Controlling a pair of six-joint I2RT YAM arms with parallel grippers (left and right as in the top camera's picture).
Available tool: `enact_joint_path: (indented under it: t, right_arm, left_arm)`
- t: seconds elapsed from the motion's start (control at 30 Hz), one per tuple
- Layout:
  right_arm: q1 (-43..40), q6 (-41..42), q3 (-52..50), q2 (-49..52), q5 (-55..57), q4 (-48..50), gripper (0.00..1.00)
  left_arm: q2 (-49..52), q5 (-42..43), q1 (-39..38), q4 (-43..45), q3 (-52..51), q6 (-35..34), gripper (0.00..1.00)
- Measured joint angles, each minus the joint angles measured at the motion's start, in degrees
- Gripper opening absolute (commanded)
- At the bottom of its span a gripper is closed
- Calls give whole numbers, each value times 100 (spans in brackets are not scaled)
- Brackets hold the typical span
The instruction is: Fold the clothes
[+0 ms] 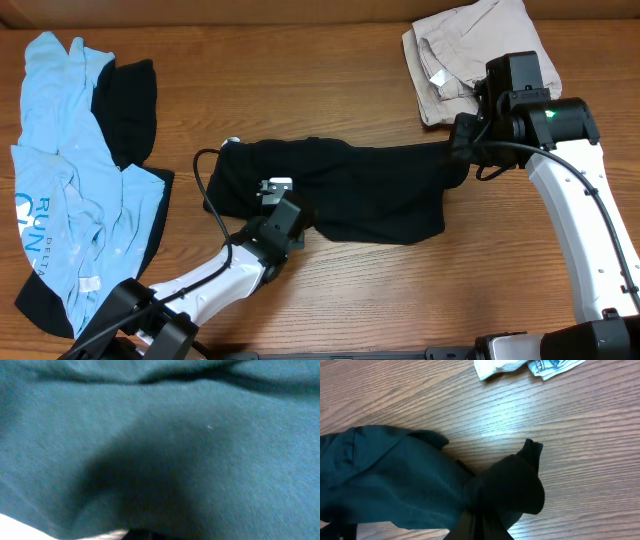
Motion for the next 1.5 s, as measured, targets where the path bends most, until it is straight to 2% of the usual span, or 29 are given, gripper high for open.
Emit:
enact_joint_path:
  t: [0.07, 0.17, 0.23, 0.43, 0.57, 0.73, 0.9, 1.03, 1.33, 1.5]
  right_arm:
    - [0, 2, 0, 0, 0, -35, 4]
    - [0, 2, -2, 0, -4, -76, 4]
    - [0, 0, -2, 0, -13, -85, 4]
    - [0, 0, -13, 0, -15, -85, 4]
    - [0, 7, -15, 0, -17, -195, 4]
    - [0, 96, -17, 0, -39, -603, 4]
    - [0, 136, -17, 0, -52, -984, 4]
    - [0, 133, -17, 0, -44, -935, 4]
    - [0, 133, -17, 0, -39, -492, 4]
    - [0, 133, -17, 0, -39, -422, 4]
  left_arm:
    - [0, -55, 116, -280, 39, 173, 4]
    - [-52, -138, 389, -1237, 302, 391, 4]
    - [-157, -164, 678, -2358, 793, 474, 4]
    - [-522, -223, 1521, -4955, 3268, 964, 4]
    - [-634, -282, 1720, -5895, 4708, 1528, 4]
    - [-671, -459, 1744, -6179, 5519, 2146, 4]
    - [-658, -350, 1744, -6181, 5574, 2643, 4]
    - [-505, -184, 1744, -6269, 5576, 2916, 4]
    - [780, 1062, 1755, -6231, 5576, 3088, 4]
    - [1849, 1432, 1738, -5637, 5576, 3130, 4]
